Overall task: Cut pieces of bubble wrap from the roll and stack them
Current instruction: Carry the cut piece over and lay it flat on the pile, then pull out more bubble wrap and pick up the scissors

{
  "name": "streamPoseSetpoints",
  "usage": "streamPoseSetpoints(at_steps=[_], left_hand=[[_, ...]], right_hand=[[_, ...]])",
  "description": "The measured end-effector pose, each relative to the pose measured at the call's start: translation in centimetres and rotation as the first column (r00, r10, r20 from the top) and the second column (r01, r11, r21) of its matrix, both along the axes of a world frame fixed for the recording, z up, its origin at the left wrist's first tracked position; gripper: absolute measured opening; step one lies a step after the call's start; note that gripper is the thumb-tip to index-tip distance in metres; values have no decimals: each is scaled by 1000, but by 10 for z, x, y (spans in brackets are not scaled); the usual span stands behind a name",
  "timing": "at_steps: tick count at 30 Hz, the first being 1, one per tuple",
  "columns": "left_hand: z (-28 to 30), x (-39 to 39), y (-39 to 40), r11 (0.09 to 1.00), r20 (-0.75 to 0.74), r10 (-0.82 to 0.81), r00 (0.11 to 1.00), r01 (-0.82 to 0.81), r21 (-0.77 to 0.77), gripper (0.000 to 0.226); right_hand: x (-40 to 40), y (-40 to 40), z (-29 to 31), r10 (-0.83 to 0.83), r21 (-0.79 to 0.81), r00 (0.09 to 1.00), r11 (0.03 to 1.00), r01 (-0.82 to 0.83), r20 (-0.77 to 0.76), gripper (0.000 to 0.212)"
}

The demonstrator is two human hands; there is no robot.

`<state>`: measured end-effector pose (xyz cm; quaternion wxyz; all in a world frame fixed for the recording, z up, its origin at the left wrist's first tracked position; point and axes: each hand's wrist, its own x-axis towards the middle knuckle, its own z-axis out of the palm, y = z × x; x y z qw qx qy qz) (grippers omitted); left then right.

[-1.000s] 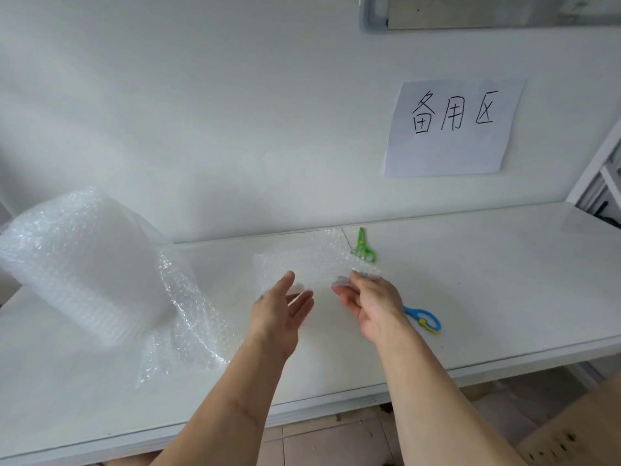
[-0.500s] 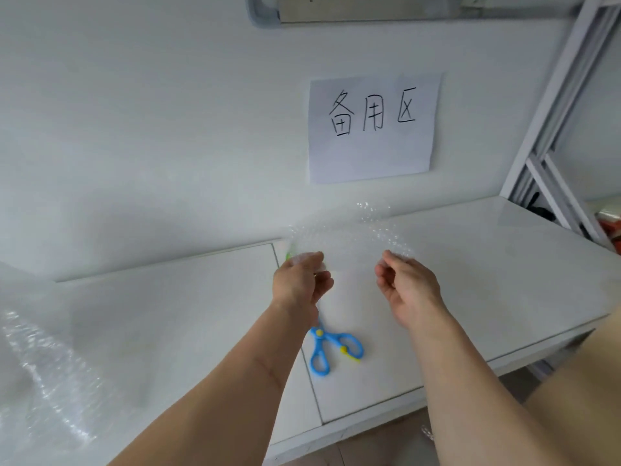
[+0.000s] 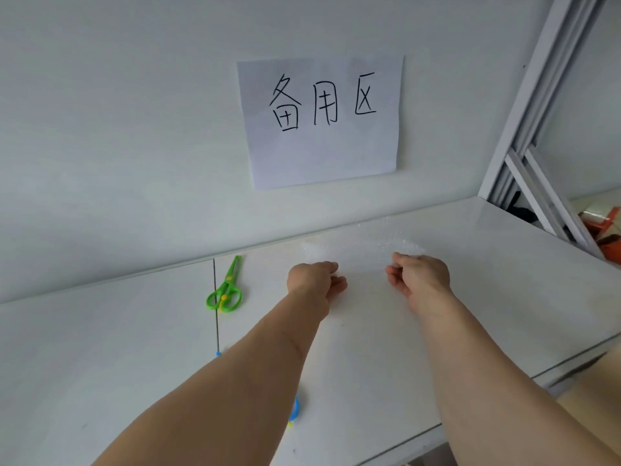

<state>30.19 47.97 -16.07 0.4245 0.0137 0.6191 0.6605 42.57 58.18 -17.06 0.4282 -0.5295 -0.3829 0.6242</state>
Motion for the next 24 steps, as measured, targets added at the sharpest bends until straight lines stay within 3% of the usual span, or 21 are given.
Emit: streamPoseSetpoints(at_steps=[3,5,7,10,13,18,21,24], left_hand=[[-2,-5,11,988,-195,-60,979,31,-150,15],[-4,-11,13,952,-392,-171,904,49,-302,25],[-7,-16,7,884,-556,-323,766,35,-465,36],[-8,-21,-14,796,-644,-454,616,-43,-603,45],[-5,-19,-44,732,-729,-581,362,-160,-662,39],[3,-31,-109,718,-743,-667,-60,-318,-619,29],[7,-49,-159,704,-681,-697,-225,-393,-591,27],[11,-72,-215,678,-609,-730,-311,-446,-585,27]], right_hand=[[-4,13,-2,10,-5,997,1000,-10,70,16],[-6,19,-5,13,-4,990,1000,-12,140,16],[-7,18,-4,-9,45,961,999,-3,278,15],[-7,0,4,-66,136,799,990,-20,597,49],[-10,-32,9,-107,296,692,942,-159,714,52],[-34,-100,16,-157,424,486,750,-507,859,28],[-57,-150,17,-200,445,407,563,-696,891,28],[-86,-197,18,-170,410,374,439,-800,912,27]])
